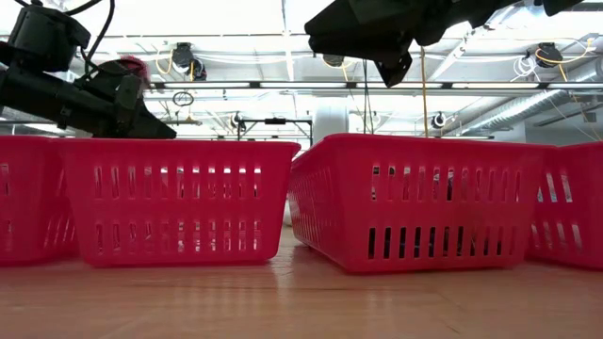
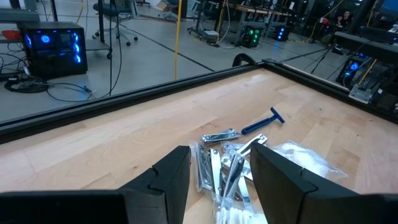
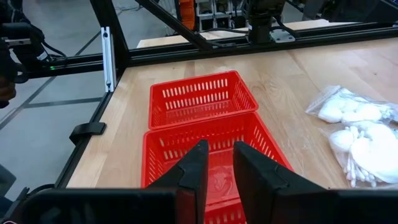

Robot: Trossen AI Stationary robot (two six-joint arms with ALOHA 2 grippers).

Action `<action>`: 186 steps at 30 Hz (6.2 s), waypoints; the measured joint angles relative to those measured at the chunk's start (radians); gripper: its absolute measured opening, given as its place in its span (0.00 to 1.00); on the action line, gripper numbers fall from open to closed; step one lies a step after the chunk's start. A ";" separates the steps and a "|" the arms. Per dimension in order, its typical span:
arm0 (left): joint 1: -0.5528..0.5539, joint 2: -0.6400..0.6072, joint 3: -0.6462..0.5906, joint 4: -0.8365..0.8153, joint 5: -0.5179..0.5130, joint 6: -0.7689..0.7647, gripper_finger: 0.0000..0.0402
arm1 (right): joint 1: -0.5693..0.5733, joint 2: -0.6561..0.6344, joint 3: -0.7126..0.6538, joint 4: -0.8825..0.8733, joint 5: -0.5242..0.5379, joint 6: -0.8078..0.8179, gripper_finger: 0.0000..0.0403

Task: Pick & Place Travel size toiletries
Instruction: Put the blue razor into the middle right red bin, then put the white cotton packs into the left red bin

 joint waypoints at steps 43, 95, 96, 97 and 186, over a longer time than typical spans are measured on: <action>0.000 0.000 0.000 -0.032 0.004 -0.037 0.41 | -0.212 -0.229 0.000 -0.287 0.190 -0.453 0.17; 0.002 0.000 0.000 -0.086 0.011 0.106 0.41 | -0.864 0.287 0.256 -0.752 -0.445 -0.496 0.24; 0.002 0.000 0.000 -0.086 0.011 0.106 0.41 | -0.863 0.287 0.256 -0.754 -0.445 -0.499 0.21; 0.002 0.000 0.000 -0.086 0.011 0.106 0.41 | -0.863 0.288 0.256 -0.755 -0.446 -0.502 0.18; -0.009 0.000 0.000 -0.189 0.194 -0.171 0.41 | 0.150 -0.040 0.154 -0.483 0.419 -0.117 0.40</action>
